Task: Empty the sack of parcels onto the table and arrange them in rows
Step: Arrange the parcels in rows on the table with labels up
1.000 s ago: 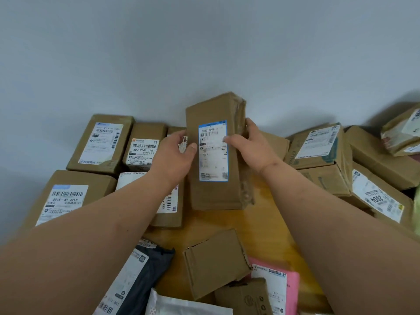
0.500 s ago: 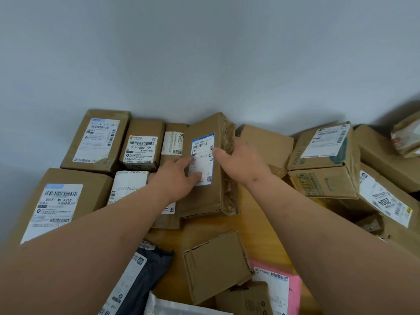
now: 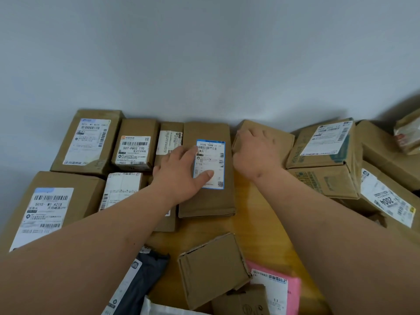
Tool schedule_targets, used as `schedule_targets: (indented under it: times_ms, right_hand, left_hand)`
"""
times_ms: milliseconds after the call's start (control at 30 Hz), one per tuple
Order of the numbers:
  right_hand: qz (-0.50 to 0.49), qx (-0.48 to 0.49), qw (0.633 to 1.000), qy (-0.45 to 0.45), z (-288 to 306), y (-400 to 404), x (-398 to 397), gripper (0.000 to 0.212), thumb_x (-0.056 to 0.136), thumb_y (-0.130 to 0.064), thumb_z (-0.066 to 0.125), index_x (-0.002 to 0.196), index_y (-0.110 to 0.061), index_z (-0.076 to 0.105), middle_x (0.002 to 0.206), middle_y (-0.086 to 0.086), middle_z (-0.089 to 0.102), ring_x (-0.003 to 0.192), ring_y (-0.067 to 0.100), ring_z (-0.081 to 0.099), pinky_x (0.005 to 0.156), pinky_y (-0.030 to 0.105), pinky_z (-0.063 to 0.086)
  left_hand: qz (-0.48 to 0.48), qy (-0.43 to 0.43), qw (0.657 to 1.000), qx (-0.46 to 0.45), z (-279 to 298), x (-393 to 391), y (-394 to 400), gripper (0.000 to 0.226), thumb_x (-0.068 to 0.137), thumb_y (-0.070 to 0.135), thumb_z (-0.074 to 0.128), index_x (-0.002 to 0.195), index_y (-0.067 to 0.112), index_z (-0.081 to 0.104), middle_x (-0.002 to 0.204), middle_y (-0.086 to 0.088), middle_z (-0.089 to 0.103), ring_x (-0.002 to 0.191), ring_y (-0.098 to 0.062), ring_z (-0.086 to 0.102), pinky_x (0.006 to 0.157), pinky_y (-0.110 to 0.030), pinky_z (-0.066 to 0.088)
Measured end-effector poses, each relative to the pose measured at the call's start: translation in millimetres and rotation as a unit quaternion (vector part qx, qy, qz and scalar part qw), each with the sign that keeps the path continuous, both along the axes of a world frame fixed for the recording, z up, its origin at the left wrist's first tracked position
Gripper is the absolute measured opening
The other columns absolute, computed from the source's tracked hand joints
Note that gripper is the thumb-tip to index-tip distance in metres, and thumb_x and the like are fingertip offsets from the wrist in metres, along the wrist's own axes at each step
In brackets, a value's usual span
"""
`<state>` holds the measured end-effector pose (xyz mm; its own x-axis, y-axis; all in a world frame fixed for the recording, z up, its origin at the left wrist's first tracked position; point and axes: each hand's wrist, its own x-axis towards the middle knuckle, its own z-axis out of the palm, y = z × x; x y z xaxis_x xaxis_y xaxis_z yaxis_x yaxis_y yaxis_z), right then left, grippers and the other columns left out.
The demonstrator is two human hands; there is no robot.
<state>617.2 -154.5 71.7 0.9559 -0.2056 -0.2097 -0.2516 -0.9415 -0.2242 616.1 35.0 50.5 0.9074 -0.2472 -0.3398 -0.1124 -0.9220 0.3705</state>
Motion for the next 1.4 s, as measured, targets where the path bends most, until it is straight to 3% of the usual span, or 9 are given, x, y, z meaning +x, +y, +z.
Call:
schedule_targets:
  times_ms: [100, 300, 467, 667, 1000, 1067, 1167, 1267, 1400]
  right_hand:
    - [0.031, -0.056, 0.994, 0.092, -21.2, -21.0, -6.9, 0.071, 0.087, -0.033, 0.056, 0.150, -0.026, 0.025, 0.161, 0.007, 0.018, 0.146, 0.033, 0.019, 0.118, 0.052, 0.018]
    - [0.028, -0.095, 0.995, 0.015, -19.0, -20.5, -0.9, 0.055, 0.084, -0.043, 0.057, 0.131, -0.018, 0.046, 0.135, 0.014, 0.044, 0.128, 0.037, 0.037, 0.106, 0.047, 0.031]
    - [0.029, -0.077, 0.993, 0.079, -21.0, -31.9, 16.9, 0.087, 0.074, -0.054, 0.065, 0.147, -0.024, 0.027, 0.162, 0.015, 0.009, 0.150, 0.041, 0.001, 0.119, 0.057, 0.007]
    - [-0.029, -0.060, 0.995, 0.068, -18.9, -41.3, 26.1, 0.097, 0.064, -0.052, 0.072, 0.144, -0.023, 0.027, 0.142, 0.013, 0.036, 0.132, 0.037, 0.033, 0.106, 0.050, 0.029]
    - [-0.131, 0.147, 0.980, 0.018, 3.3, -58.3, 26.0, 0.084, 0.063, -0.050, 0.075, 0.138, -0.033, 0.039, 0.134, 0.008, 0.043, 0.125, 0.035, 0.040, 0.104, 0.050, 0.037]
    - [-0.183, 0.324, 0.928, 0.003, 12.0, -61.2, 21.0, 0.076, 0.067, -0.047, 0.075, 0.134, -0.030, 0.044, 0.130, 0.007, 0.051, 0.116, 0.031, 0.053, 0.097, 0.050, 0.048]
    - [-0.252, 0.566, 0.785, 0.012, 26.7, -61.3, 11.3, 0.043, 0.087, -0.031, 0.068, 0.126, -0.016, 0.057, 0.120, 0.015, 0.066, 0.099, 0.029, 0.067, 0.087, 0.048, 0.057]
    - [-0.282, 0.648, 0.705, 0.065, 30.9, -64.1, 1.1, 0.031, 0.090, -0.039, 0.061, 0.110, -0.017, 0.070, 0.102, 0.009, 0.076, 0.091, 0.029, 0.072, 0.079, 0.046, 0.058]
    - [-0.335, 0.661, 0.667, 0.079, 17.4, -66.8, -8.1, 0.040, 0.089, -0.043, 0.056, 0.117, -0.018, 0.069, 0.110, 0.010, 0.075, 0.101, 0.033, 0.070, 0.085, 0.050, 0.056]
  left_hand:
    - [-0.041, 0.018, 0.998, 0.043, -1.3, -1.2, -4.2, 0.088, 0.087, 0.070, 0.050, 0.157, 0.036, 0.010, 0.164, 0.005, 0.005, 0.150, -0.028, 0.009, 0.117, -0.058, 0.014]
    - [-0.072, -0.005, 0.992, 0.102, -3.4, -1.4, -10.9, 0.086, 0.087, 0.055, 0.060, 0.156, 0.032, 0.014, 0.165, 0.003, -0.001, 0.150, -0.029, 0.003, 0.118, -0.055, 0.011]
    - [-0.066, -0.023, 0.993, 0.098, -0.1, 5.4, -11.7, 0.072, 0.089, 0.034, 0.058, 0.153, 0.031, 0.025, 0.164, 0.005, 0.012, 0.150, -0.021, 0.010, 0.118, -0.051, 0.012]
    - [-0.067, -0.012, 0.992, 0.102, 0.8, 5.7, -10.5, 0.070, 0.091, 0.034, 0.057, 0.153, 0.032, 0.024, 0.163, 0.007, 0.013, 0.151, -0.019, 0.009, 0.118, -0.052, 0.011]
    - [-0.044, 0.001, 0.995, 0.093, 7.1, 9.5, -13.4, 0.067, 0.088, 0.030, 0.060, 0.149, 0.030, 0.032, 0.160, 0.007, 0.021, 0.148, -0.020, 0.018, 0.116, -0.053, 0.016]
    - [-0.043, -0.001, 0.994, 0.099, 8.8, 9.3, -14.3, 0.068, 0.088, 0.033, 0.061, 0.149, 0.030, 0.032, 0.159, 0.007, 0.023, 0.148, -0.020, 0.019, 0.116, -0.053, 0.016]
    - [-0.030, -0.022, 0.995, 0.089, 13.4, 7.9, -20.4, 0.069, 0.091, 0.045, 0.057, 0.152, 0.030, 0.029, 0.159, 0.005, 0.025, 0.148, -0.023, 0.016, 0.116, -0.054, 0.016]
    - [-0.011, 0.006, 0.999, -0.033, 26.1, 6.4, -34.6, 0.073, 0.093, 0.058, 0.051, 0.156, 0.034, 0.021, 0.161, 0.004, 0.024, 0.148, -0.026, 0.019, 0.117, -0.054, 0.020]
    - [0.041, 0.164, 0.953, -0.252, 53.5, 1.3, -55.1, 0.069, 0.099, 0.049, 0.050, 0.157, 0.042, 0.013, 0.150, 0.013, 0.038, 0.128, -0.017, 0.049, 0.102, -0.031, 0.036]
